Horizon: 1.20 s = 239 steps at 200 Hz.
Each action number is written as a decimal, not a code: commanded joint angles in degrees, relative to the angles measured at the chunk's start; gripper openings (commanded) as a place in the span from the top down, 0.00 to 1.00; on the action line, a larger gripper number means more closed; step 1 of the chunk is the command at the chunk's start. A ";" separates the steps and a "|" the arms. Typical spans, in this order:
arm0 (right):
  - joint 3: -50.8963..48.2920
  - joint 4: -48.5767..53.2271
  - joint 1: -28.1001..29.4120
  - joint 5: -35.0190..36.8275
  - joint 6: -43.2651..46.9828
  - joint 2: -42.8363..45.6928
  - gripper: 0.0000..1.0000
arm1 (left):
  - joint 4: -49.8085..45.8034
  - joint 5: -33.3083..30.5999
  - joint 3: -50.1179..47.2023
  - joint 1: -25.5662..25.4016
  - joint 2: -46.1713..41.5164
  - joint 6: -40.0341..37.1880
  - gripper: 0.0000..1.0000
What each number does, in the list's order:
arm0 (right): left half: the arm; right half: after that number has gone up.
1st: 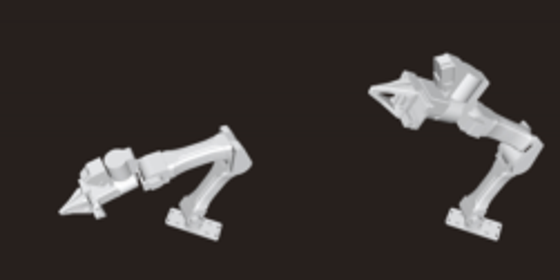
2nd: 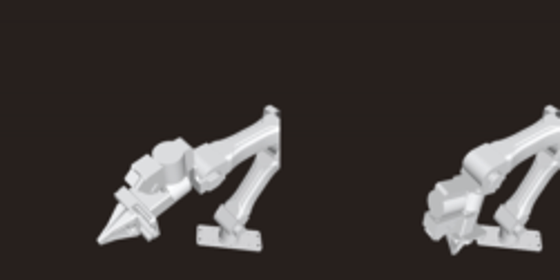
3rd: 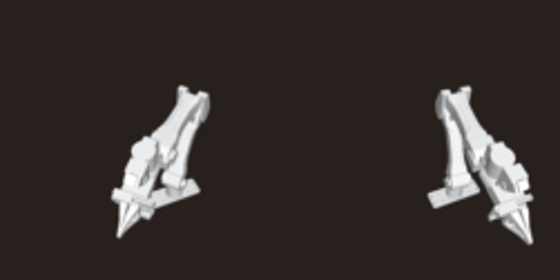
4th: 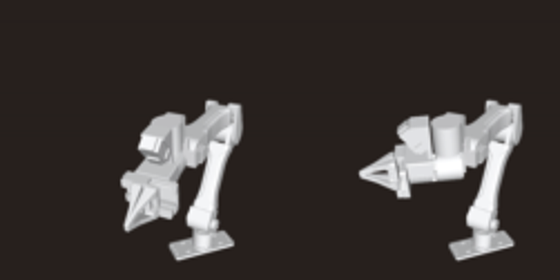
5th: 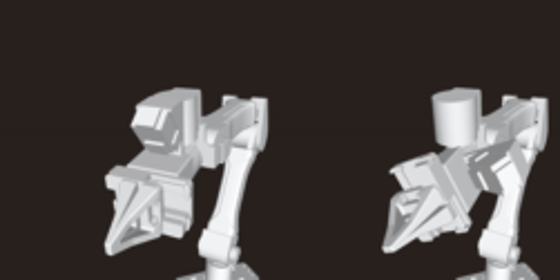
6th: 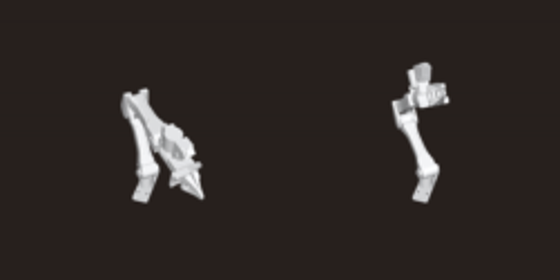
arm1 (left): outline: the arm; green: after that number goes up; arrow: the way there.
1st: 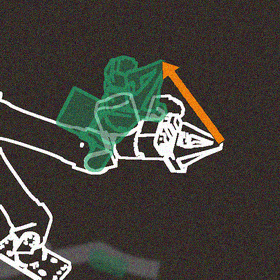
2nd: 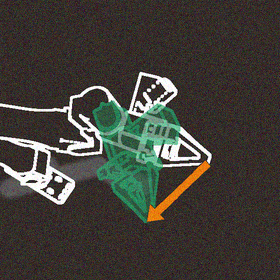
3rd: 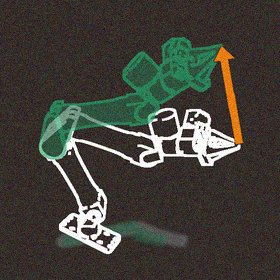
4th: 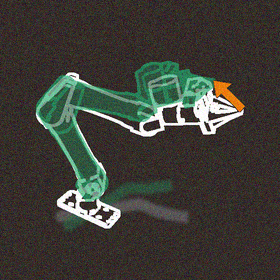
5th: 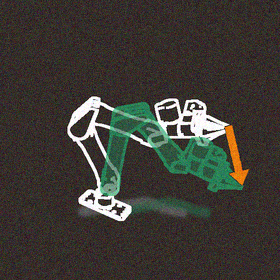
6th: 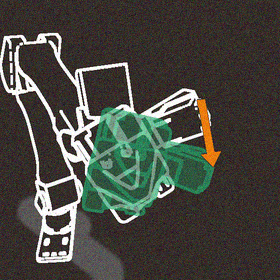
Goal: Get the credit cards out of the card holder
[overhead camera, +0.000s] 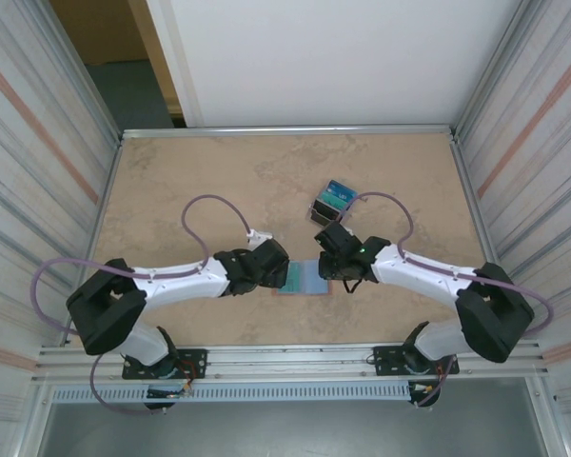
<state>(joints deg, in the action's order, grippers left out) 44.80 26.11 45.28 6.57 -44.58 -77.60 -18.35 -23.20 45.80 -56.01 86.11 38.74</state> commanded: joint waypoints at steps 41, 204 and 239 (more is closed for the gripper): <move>-2.83 -8.99 -2.21 -13.93 -2.49 1.43 0.78 | -1.34 1.68 1.24 -0.35 3.28 -0.77 0.01; -2.12 -19.96 -0.04 -22.57 -6.14 -11.87 0.83 | -1.87 3.46 -2.62 -0.59 3.72 2.21 0.02; -2.48 -20.70 -0.04 -22.66 -6.31 -12.35 0.83 | -1.87 3.57 -2.65 -0.73 3.87 2.37 0.01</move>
<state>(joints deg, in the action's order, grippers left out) 41.98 6.46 44.99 -15.29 -49.54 -88.90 -18.13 -20.01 44.31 -56.01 89.21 40.49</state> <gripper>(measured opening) 0.170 0.986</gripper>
